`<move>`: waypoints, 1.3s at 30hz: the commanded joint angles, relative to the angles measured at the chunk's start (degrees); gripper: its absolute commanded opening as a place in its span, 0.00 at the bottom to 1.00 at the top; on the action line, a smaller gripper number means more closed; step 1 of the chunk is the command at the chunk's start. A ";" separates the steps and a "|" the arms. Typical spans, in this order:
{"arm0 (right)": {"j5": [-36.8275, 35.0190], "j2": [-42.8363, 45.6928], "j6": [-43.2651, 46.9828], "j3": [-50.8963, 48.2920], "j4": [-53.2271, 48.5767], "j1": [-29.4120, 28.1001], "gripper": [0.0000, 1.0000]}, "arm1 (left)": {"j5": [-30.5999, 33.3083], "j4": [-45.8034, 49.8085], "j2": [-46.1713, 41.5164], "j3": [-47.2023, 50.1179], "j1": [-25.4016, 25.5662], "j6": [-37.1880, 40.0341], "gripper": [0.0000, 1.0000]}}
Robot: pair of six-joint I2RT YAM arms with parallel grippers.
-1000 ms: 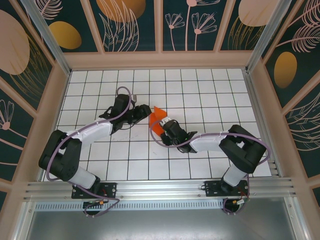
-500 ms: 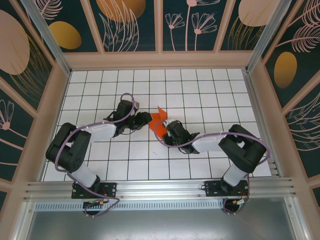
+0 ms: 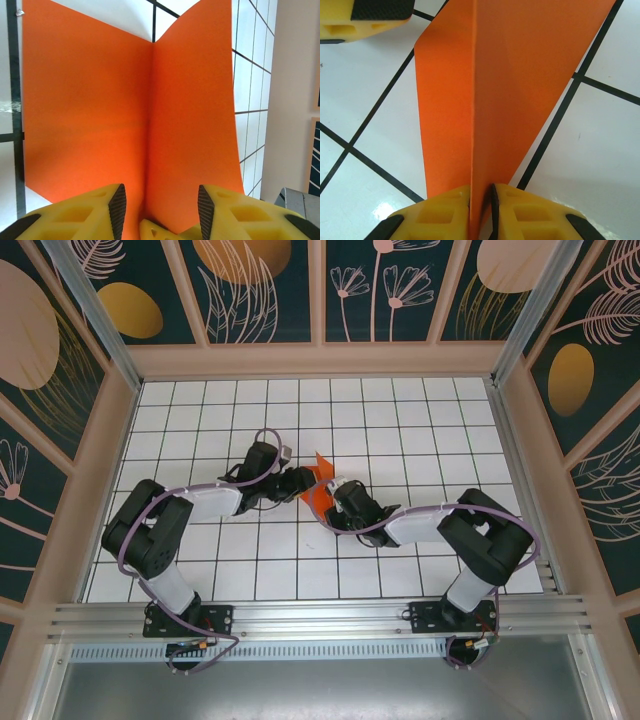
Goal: Fold a paper plane with a square sheet of paper (fold left side to right side)
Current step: Fourth fold the wing at the center of the table.
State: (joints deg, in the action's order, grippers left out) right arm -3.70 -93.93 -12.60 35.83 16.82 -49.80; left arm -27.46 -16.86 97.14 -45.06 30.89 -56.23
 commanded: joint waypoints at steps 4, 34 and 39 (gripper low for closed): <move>0.63 -0.59 -1.03 -0.60 1.03 0.58 0.19 | -1.05 -1.83 0.76 -2.05 0.66 -0.56 0.47; 2.62 -1.27 -0.72 0.68 -0.36 1.99 0.19 | 2.12 2.02 6.71 -4.86 1.58 2.38 0.50; 3.89 -0.33 -1.19 0.39 -0.13 2.56 0.24 | 3.75 5.80 1.71 -4.58 1.27 4.53 0.51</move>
State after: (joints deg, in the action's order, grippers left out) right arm -1.08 -94.54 -12.75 35.90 16.78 -48.03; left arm -25.36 -13.82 102.48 -49.50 32.27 -54.30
